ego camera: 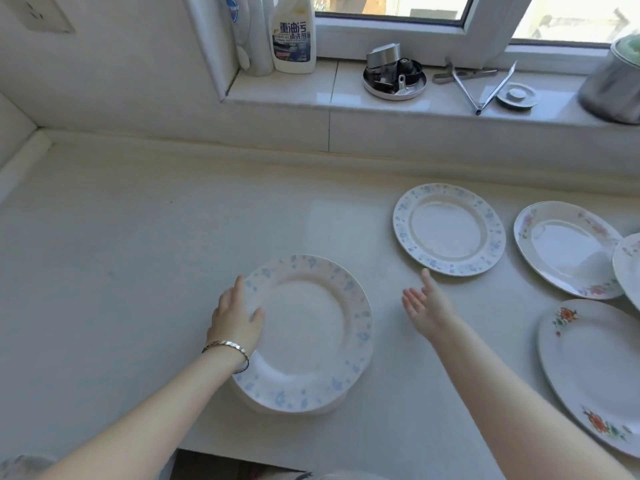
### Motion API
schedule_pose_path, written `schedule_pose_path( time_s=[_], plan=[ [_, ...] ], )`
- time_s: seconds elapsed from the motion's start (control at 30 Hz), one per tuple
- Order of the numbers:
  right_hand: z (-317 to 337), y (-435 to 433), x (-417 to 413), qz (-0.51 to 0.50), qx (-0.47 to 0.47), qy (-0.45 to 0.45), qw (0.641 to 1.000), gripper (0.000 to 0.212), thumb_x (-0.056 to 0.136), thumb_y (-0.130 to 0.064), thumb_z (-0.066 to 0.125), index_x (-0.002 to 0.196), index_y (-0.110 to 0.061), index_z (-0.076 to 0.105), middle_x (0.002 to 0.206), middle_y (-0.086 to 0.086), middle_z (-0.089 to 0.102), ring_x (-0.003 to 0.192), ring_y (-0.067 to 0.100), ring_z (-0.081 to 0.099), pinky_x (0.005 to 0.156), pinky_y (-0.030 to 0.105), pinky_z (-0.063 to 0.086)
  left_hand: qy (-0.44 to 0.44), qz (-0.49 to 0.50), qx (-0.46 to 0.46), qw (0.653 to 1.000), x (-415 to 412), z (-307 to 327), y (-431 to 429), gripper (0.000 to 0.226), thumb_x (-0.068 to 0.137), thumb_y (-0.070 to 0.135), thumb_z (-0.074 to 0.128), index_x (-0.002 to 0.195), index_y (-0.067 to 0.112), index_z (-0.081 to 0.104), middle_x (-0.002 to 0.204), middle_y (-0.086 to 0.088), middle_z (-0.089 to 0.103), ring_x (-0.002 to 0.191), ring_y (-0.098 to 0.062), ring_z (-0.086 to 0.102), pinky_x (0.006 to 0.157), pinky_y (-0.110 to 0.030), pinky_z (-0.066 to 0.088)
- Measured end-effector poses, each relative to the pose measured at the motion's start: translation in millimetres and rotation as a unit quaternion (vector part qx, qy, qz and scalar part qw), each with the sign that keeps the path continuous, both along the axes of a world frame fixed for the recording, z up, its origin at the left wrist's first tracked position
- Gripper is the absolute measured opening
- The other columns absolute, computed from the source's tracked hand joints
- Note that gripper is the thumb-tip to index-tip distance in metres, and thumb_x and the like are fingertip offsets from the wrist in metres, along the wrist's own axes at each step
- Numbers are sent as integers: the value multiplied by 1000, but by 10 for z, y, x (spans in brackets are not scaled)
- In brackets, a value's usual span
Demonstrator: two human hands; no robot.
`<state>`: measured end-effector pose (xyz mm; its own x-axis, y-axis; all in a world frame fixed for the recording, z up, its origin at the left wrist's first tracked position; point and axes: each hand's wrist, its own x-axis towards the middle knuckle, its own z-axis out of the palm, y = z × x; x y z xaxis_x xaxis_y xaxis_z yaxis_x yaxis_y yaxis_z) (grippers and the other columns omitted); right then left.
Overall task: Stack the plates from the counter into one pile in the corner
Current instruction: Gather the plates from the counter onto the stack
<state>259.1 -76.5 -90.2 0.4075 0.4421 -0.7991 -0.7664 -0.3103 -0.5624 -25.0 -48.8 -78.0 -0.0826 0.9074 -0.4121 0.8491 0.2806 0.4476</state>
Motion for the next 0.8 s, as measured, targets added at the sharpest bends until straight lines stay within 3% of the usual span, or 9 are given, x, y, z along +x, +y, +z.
schedule_pose_path(
  time_s=[0.07, 0.17, 0.3, 0.43, 0.57, 0.63, 0.7, 0.73, 0.8],
  plan=[
    [-79, 122, 345, -63, -3, 58, 996, 65, 94, -31, 48, 146, -3, 21, 153, 11, 27, 139, 21, 32, 111, 29, 29, -16, 12, 3, 1000, -5, -28, 28, 67, 91, 23, 47, 148, 25, 13, 154, -7, 21, 134, -31, 34, 105, -39, 34],
    [-181, 301, 642, -103, 6, 77, 992, 60, 98, -33, 40, 147, -7, 19, 157, 2, 19, 144, 13, 21, 114, 25, 18, -24, 24, 9, 999, -8, -54, 56, 65, 90, 20, 46, 147, 27, 17, 153, -5, 24, 133, -29, 36, 104, -39, 35],
    [-278, 438, 726, -146, 5, 63, 987, 47, 97, -19, 45, 142, -14, 35, 147, -1, 41, 133, 14, 43, 107, 27, 34, -36, 42, 8, 998, -6, -85, 43, 64, 89, 19, 45, 146, 30, 19, 152, -3, 27, 133, -26, 36, 104, -39, 35],
    [-335, 409, 760, -124, 4, 37, 992, 47, 93, 6, 42, 139, -4, 36, 142, 10, 47, 131, 23, 46, 108, 34, 34, -37, 44, 7, 998, -13, -93, 53, 64, 89, 19, 46, 146, 30, 19, 151, -3, 28, 132, -26, 37, 102, -38, 36],
    [-166, 222, 732, -71, 28, 42, 996, 50, 91, 11, 42, 138, -6, 38, 135, 12, 53, 127, 24, 50, 101, 35, 40, -44, 45, -15, 998, 11, -37, 66, 64, 90, 19, 46, 146, 29, 19, 151, -4, 27, 133, -27, 36, 104, -39, 35],
    [-18, 54, 640, -2, 40, 43, 998, 43, 91, 10, 41, 130, -9, 45, 106, 9, 69, 105, 18, 66, 84, 23, 52, 5, 18, -10, 1000, 16, 16, 82, 65, 89, 20, 49, 147, 21, 18, 151, -9, 27, 135, -29, 33, 108, -38, 31],
    [126, -103, 534, 85, 50, 49, 994, 31, 90, 10, 41, 111, -10, 53, 71, 2, 75, 66, 13, 73, 51, 16, 55, 40, -7, 57, 998, 17, 107, 128, 64, 89, 22, 53, 145, 8, 24, 148, -15, 30, 135, -32, 30, 110, -36, 24],
    [196, -168, 478, 123, 60, 49, 989, 28, 89, 11, 41, 103, -9, 54, 66, 2, 75, 58, 12, 72, 47, 19, 55, 18, -2, 96, 995, 28, 164, 155, 60, 90, 23, 54, 141, 3, 30, 145, -18, 35, 133, -32, 34, 109, -36, 24],
    [310, -270, 354, 190, 80, 44, 978, 29, 86, 14, 42, 96, -8, 58, 67, 4, 75, 57, 14, 72, 49, 22, 57, -133, 56, 120, 982, 73, 299, 188, 46, 93, 22, 50, 132, 1, 43, 127, -20, 52, 110, -30, 55, 97, -35, 41]
  ],
)
